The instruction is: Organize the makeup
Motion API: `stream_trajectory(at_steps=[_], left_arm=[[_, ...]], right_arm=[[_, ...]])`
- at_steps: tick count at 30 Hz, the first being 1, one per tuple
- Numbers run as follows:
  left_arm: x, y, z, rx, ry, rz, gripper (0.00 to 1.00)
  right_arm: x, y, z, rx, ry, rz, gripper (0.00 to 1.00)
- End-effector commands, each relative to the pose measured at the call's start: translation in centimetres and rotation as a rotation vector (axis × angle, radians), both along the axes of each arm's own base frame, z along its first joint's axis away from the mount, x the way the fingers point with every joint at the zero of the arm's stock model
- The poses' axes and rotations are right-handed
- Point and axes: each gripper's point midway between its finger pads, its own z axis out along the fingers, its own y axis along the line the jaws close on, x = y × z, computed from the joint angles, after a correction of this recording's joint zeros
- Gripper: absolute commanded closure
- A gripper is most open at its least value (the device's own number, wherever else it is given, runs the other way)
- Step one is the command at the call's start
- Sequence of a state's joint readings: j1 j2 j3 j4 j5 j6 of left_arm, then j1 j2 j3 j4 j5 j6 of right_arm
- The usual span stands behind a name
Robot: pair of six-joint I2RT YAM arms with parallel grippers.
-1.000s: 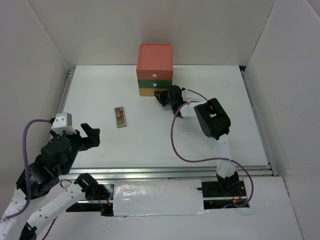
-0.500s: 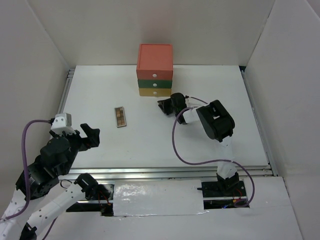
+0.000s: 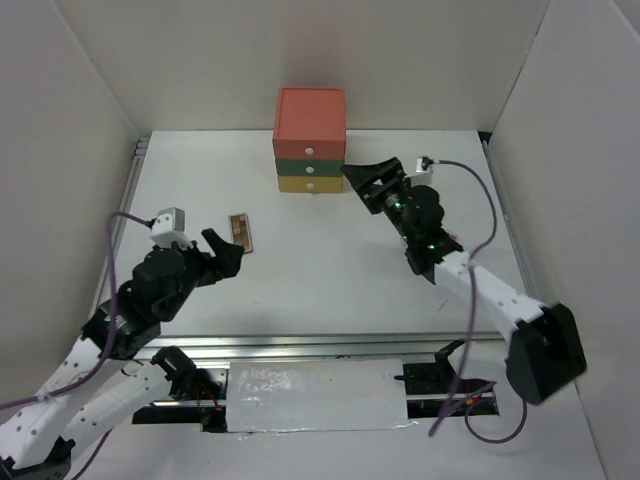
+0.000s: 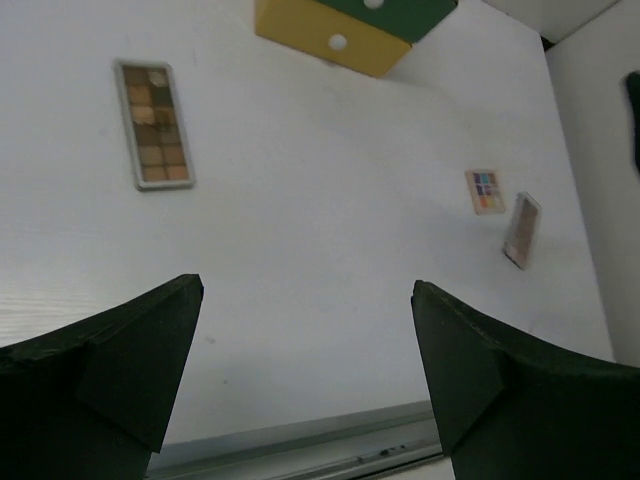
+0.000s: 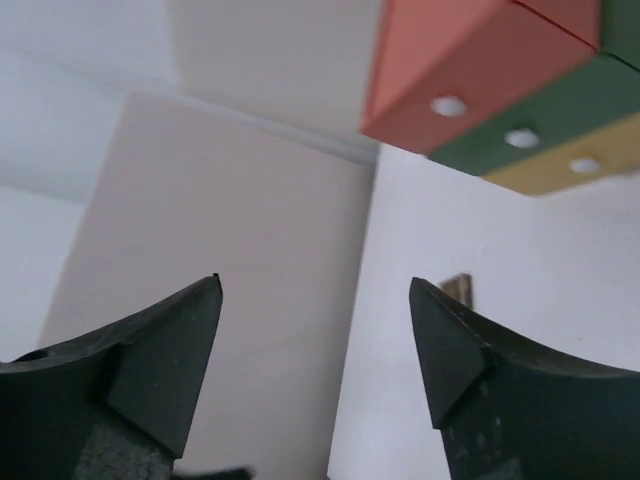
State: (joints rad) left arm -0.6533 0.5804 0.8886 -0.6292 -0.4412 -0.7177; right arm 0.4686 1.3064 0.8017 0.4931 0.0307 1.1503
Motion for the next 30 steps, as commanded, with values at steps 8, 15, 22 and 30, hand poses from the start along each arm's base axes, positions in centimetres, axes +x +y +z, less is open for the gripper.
stream_trajectory(at_steps=[8,15,22,30], left_arm=[[8.9,-10.9,-3.0,-0.712,-0.176,-0.038,0.01],[15.4,-14.1,-9.7,-0.785,-0.225,0.013,0.01],[20.3,-15.0,-13.0,-0.945,-0.295,0.056,0.03],[24.6,-15.8,-18.2,-1.099,-0.204,0.204,0.05]], right_arm=[[-12.8,-7.4,7.0,-0.215,-0.263,-0.025,0.00],[-17.7,-8.5,8.9,-0.142,-0.377,0.025,0.00],[-19.4,-7.7,9.0,-0.107,-0.419,0.103,0.00],[-20.5,-8.9,10.0,-0.064,-0.499,0.054,0.00]])
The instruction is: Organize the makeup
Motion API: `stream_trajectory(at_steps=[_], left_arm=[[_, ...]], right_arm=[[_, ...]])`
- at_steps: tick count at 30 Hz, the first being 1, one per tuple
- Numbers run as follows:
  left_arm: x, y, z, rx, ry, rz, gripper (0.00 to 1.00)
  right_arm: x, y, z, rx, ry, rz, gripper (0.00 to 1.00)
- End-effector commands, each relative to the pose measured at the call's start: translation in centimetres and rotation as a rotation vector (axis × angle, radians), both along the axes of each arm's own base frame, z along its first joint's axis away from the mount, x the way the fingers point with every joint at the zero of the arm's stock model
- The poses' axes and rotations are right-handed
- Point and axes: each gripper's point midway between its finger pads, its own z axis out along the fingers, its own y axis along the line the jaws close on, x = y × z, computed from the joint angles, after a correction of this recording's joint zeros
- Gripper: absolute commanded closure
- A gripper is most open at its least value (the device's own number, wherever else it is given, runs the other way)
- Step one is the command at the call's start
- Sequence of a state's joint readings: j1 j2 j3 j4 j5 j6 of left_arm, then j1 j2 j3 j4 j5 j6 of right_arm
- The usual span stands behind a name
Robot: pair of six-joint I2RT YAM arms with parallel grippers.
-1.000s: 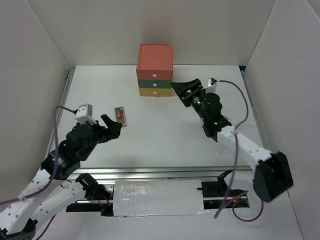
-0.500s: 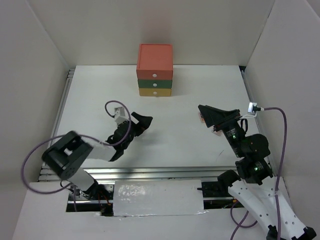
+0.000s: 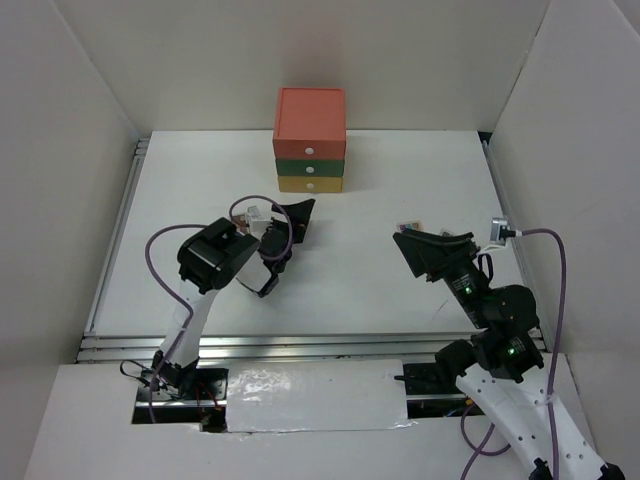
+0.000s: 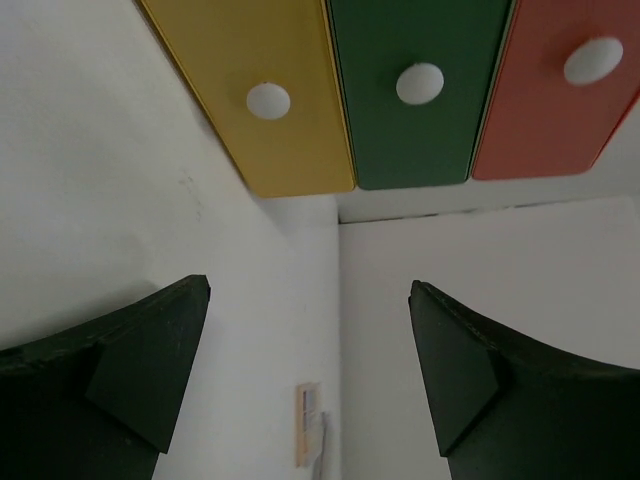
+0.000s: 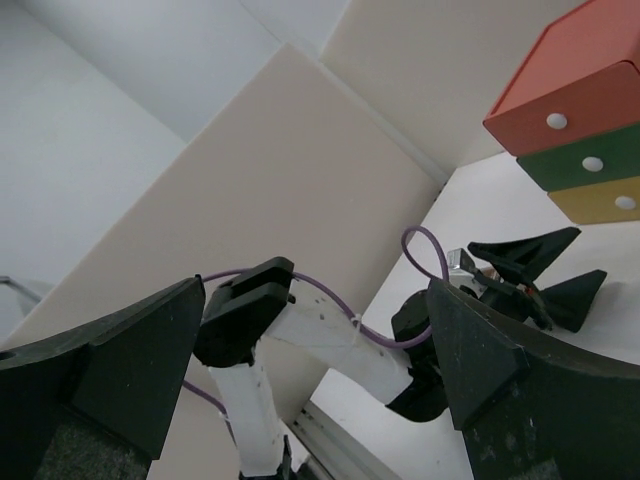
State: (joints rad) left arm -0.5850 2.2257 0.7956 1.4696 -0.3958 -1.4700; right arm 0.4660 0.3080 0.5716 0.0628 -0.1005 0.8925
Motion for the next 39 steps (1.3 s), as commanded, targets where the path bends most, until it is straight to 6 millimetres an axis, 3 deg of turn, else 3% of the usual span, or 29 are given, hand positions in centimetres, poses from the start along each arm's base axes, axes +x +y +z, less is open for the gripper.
stream_trajectory(at_steps=[1,5,6,12,15,24,39], left_arm=[[0.7,1.2,0.5,-0.172,-0.062,0.081,0.04],[2.6,0.2,0.1,-0.181,-0.034,0.095,0.07],[2.9,-0.1,-1.2,-0.150,0.017,0.102,0.08],[3.9,0.2,-3.2,-0.098,0.137,0.186,0.15],[4.4,0.4,-3.1,-0.090,0.143,0.208,0.30],[7.2,0.6,-3.7,-0.056,0.175,0.240,0.27],[10.3,2.0,-4.6,-0.055,0.187,0.262,0.36]], right_arm=[[-0.6,-0.9,1.4,0.038,-0.075,-0.031,0.00],[-0.8,-2.0,1.7,0.040,-0.105,-0.084,0.00],[-1.2,-2.4,2.1,0.050,-0.120,-0.095,0.00],[-2.5,-3.4,2.7,0.085,-0.170,-0.114,0.00],[-2.9,-3.5,2.6,0.095,-0.173,-0.105,0.00],[-3.4,-2.9,2.4,0.113,-0.176,-0.064,0.00],[-3.3,-2.2,1.9,0.122,-0.169,-0.026,0.00]])
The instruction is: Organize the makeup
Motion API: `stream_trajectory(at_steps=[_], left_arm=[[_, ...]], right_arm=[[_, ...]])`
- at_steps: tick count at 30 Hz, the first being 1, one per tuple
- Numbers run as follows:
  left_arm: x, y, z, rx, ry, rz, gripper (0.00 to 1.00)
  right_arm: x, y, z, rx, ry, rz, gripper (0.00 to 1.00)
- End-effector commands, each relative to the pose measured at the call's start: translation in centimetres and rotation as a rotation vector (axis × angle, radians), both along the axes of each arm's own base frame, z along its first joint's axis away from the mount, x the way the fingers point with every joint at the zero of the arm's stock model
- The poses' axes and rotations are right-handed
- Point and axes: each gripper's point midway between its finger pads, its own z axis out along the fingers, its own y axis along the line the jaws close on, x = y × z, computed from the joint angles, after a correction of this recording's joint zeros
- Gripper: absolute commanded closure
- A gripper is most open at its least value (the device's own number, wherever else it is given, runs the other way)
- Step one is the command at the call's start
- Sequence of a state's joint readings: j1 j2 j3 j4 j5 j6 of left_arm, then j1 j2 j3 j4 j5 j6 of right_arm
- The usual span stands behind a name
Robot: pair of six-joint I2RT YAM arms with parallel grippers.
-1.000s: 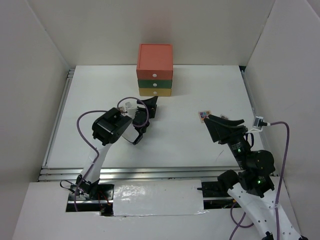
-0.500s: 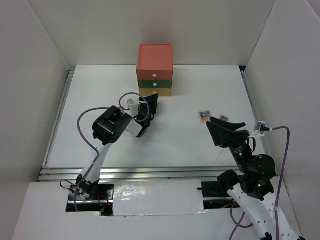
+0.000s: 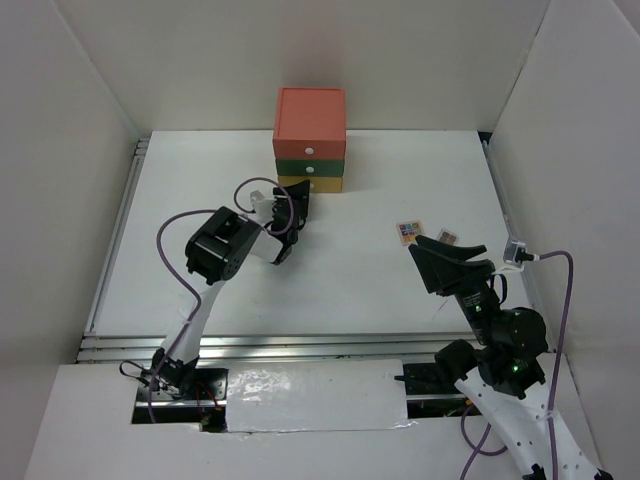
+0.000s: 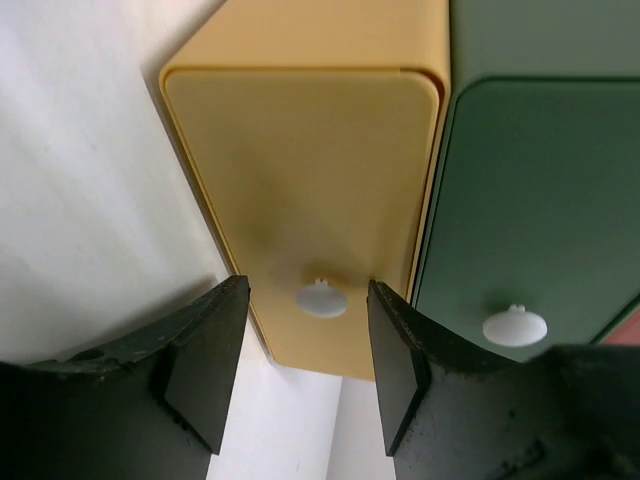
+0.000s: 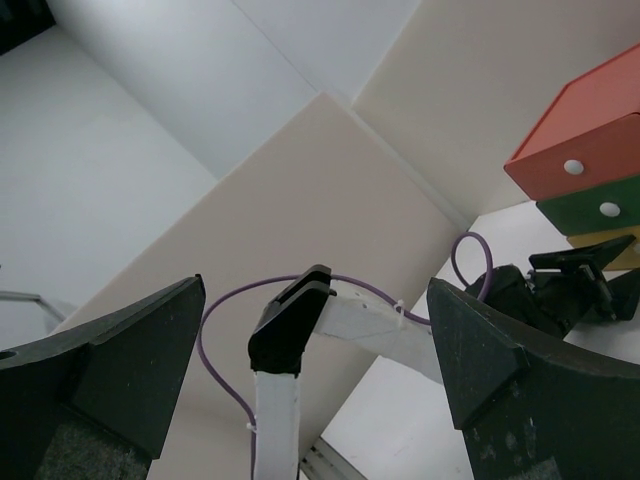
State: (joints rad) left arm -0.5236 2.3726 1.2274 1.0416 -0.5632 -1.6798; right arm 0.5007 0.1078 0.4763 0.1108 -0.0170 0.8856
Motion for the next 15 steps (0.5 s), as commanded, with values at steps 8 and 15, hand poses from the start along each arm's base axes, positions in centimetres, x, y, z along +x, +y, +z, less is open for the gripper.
stream_trajectory(at_steps=[8,15], left_arm=[[1.0,-0.2,-3.2,0.047,0.042,-0.028,0.40],[0.7,-0.3,-2.9,0.023,0.010,-0.039,0.43]], right_arm=[[-0.3,0.2,0.9,0.019,-0.043,0.017,0.00],[-0.3,0.4,0.8,0.013,-0.043,0.024,0.00]])
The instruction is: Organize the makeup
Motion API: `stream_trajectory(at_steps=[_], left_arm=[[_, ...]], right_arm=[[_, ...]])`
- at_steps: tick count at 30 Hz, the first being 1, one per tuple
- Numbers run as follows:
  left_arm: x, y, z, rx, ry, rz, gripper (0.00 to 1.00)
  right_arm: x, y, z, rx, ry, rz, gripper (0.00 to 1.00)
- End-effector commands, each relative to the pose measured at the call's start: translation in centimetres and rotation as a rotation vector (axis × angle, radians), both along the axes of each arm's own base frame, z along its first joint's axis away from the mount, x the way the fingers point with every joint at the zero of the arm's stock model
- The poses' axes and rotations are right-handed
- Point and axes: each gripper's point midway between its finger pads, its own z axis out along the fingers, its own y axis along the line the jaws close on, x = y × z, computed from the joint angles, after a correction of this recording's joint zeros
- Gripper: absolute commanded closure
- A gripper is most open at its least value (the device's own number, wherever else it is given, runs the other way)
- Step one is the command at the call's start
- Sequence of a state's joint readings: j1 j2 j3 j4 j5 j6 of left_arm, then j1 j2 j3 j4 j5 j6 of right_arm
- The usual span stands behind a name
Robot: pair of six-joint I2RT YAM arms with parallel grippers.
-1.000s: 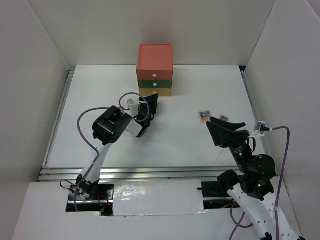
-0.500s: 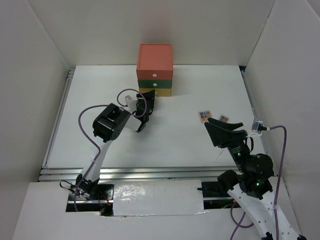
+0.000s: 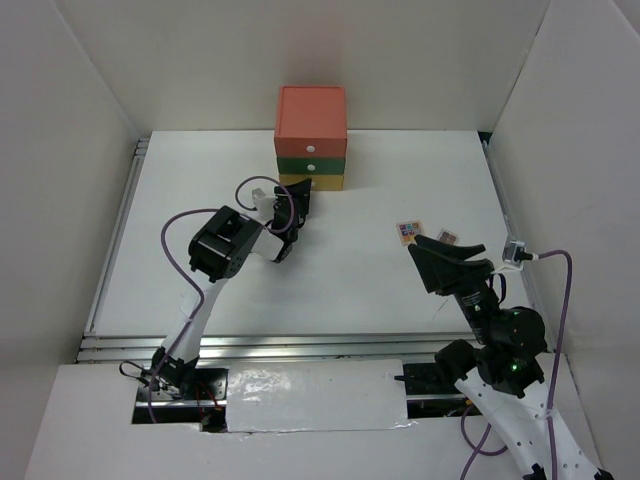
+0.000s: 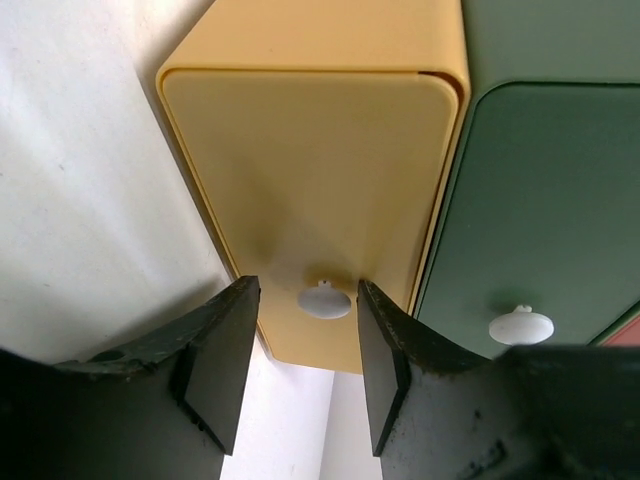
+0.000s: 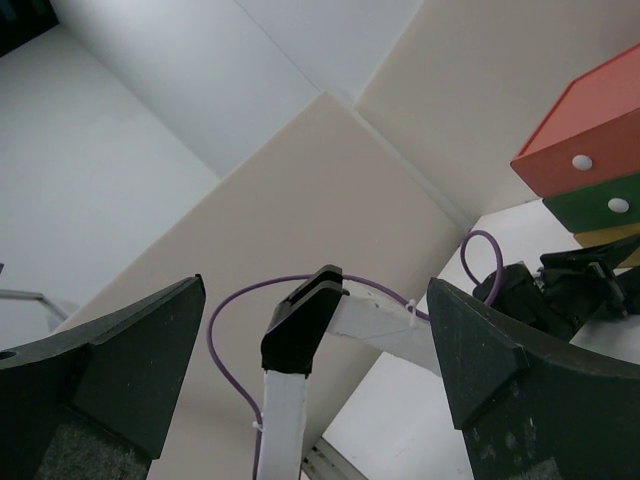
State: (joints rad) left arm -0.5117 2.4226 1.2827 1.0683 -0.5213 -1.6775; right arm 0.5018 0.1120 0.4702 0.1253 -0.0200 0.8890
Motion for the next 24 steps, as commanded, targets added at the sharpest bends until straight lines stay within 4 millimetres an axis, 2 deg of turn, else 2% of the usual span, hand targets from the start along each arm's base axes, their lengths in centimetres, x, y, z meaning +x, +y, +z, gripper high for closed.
stream_trajectory(at_steps=[1,10,13,24], left_arm=[[-0.4,0.3,-2.5,0.041,0.026,-0.012,0.43],[0.0,-0.1,-2.1,0.033,-0.003,-0.020,0.52],[0.2,-0.2,-1.5,0.041,-0.011,-0.023,0.63],[0.0,-0.4,-1.6,0.053,-0.006,-0.037,0.79]], right_arm=[[-0.3,0.3,0.8,0.011,-0.041,0.019,0.01],[-0.3,0.5,0.7,0.010,-0.040,0.026,0.01],[-0.3,0.5,0.6,0.010,-0.040,0.029,0.01],[-0.3,0.4,0.7,0.010,-0.041,0.027,0.01]])
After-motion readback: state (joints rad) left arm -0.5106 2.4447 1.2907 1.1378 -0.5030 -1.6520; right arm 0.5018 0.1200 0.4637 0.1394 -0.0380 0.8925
